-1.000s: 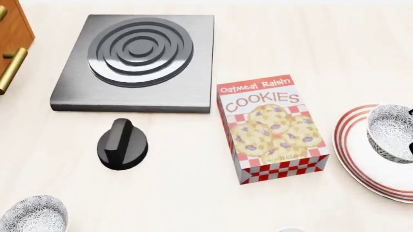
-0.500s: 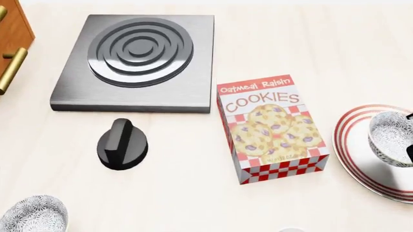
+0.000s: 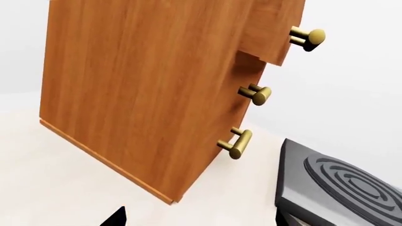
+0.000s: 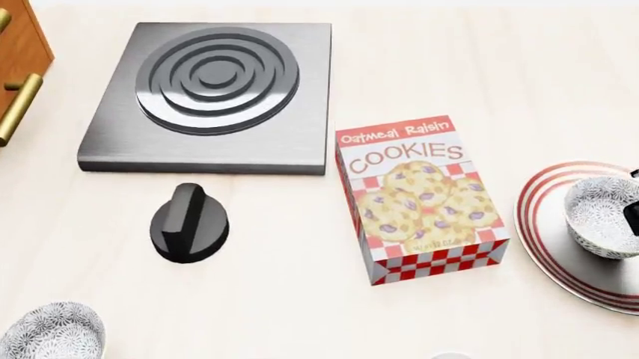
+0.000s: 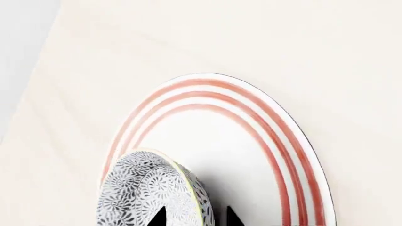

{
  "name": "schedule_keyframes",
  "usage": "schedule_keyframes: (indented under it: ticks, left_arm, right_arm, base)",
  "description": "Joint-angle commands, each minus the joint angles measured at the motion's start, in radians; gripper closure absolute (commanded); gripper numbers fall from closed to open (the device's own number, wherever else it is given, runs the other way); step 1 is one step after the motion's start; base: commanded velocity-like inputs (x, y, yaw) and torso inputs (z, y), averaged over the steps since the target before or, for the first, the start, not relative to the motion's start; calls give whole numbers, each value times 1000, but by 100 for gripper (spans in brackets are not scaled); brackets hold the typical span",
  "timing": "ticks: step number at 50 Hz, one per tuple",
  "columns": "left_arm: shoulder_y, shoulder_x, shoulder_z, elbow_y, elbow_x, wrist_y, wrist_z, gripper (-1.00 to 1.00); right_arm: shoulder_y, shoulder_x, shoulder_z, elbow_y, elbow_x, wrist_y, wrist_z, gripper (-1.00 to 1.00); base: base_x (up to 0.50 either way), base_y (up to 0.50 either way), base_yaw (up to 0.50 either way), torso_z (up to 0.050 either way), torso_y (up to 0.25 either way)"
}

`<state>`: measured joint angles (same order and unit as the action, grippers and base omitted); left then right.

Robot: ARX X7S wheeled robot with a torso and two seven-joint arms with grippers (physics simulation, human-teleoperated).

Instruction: Pick the akita bowl from table center and place it on the plate.

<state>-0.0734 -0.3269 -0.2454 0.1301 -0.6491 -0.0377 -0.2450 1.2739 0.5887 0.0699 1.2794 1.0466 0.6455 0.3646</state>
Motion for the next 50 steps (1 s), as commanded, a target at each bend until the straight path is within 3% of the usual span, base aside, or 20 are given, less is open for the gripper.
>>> schedule_keyframes:
  ticks: [1,4,11,18,25,50]
  left_arm:
    - [1,-1,9,3,1,0,1,-100]
    - [1,-2,10,5,0,-2,0,-100]
    - [-4,-3,13,5,0,-2,-3,-100]
    - [-3,-5,15,12,-2,-5,-6,-100]
    - [-6,-5,21,11,-2,-5,-6,-100]
    - [-6,-11,37,32,2,-7,-11,-100]
  right_arm:
    - [-129,-17,133,-253,52,-63,6,-100]
    - [-293,-49,279,-557,153,-156,94,-100]
    - [-445,-106,422,-881,189,-309,194,-100]
    - [-513,-136,466,-1133,178,-375,258,-100]
    - [-542,-87,426,-1392,116,-361,336,-100]
    - [-540,106,433,-1756,313,-165,535,-100]
  base:
    - [0,0,0,0,0]
    - [0,0,0,0,0]
    - [0,0,0,0,1]
    - [0,0,0,0,0]
    - [0,0,0,0,0]
    - [0,0,0,0,0]
